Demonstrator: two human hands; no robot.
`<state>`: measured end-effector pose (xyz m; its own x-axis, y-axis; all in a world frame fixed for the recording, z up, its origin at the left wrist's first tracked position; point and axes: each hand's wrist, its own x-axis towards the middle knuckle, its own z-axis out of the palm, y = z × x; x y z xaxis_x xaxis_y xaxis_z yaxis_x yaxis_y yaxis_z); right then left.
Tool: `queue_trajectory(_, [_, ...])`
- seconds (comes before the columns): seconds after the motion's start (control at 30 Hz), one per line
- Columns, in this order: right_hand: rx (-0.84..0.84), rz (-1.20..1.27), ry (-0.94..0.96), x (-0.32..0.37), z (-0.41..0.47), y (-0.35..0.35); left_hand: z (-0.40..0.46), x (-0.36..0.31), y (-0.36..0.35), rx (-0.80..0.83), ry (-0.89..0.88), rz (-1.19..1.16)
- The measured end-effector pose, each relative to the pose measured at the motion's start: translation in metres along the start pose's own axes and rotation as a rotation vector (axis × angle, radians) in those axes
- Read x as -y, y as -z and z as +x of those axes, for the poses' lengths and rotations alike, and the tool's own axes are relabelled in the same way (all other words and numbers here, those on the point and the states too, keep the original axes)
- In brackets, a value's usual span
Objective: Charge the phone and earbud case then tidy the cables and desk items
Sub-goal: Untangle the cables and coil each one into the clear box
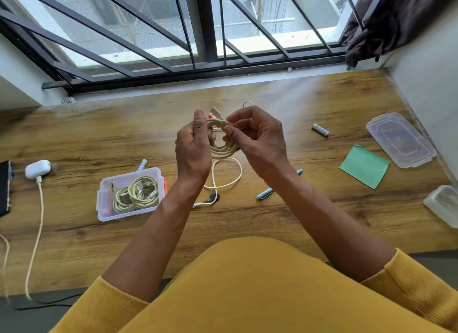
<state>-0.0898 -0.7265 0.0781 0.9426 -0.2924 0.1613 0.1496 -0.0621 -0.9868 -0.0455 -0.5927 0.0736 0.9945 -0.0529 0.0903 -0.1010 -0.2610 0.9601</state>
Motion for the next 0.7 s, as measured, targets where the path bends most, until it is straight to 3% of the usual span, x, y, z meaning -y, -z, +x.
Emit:
queue_trajectory(0.2, [0.061,0.156,-0.057,0.006,0.0,0.001,0.003,-0.002,0.001,-0.101,-0.021,-0.127])
queue_trajectory(0.37, [0.2,0.373,-0.237,0.008,0.001,0.005,0.005,-0.005,0.001,-0.112,-0.048,-0.201])
queue_trajectory(0.53, [0.438,0.618,-0.481,0.011,0.006,0.014,0.003,-0.007,0.002,-0.045,-0.075,-0.262])
queue_trajectory(0.7, [0.512,0.713,-0.542,0.013,0.009,0.019,0.003,-0.015,0.003,0.065,-0.129,-0.264])
